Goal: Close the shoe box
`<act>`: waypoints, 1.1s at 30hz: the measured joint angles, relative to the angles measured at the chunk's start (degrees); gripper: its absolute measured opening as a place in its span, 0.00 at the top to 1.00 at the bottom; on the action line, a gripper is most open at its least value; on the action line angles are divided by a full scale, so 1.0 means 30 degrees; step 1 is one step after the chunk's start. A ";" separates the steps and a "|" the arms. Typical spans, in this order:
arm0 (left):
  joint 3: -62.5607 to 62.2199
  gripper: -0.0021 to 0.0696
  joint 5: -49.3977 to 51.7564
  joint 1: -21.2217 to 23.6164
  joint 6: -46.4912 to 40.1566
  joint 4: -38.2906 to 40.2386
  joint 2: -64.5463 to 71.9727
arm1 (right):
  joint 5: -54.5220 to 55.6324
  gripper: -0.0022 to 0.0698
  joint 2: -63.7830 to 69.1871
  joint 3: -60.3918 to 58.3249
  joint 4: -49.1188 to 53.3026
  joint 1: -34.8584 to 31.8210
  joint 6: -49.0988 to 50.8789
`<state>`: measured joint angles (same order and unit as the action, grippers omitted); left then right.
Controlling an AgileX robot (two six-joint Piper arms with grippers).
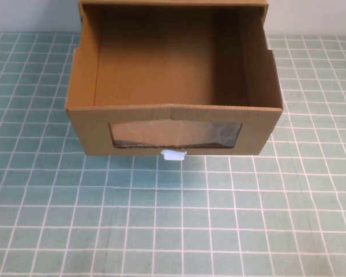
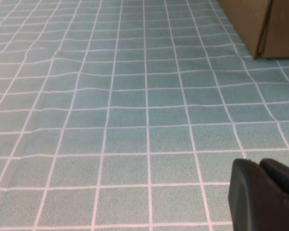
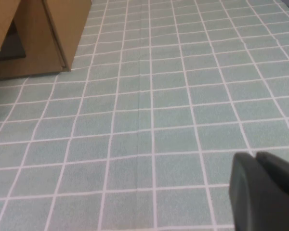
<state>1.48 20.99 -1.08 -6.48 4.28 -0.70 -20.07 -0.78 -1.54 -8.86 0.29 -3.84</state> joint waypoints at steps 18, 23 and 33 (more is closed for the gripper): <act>0.0000 0.98 0.0000 0.0000 0.0000 0.0000 0.0000 | 0.0000 0.99 0.0000 0.0000 0.0000 0.0000 0.0000; 0.0000 0.98 0.0000 0.0000 0.0000 0.0000 0.0000 | 0.0000 0.99 0.0000 0.0000 0.0000 0.0000 0.0000; 0.0000 0.98 -0.0070 0.0000 0.0038 0.0413 0.0000 | 0.0000 0.99 0.0000 0.0000 0.0000 0.0000 0.0000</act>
<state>1.48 20.78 -1.08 -6.36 5.52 -0.70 -20.07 -0.78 -1.54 -8.86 0.29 -3.84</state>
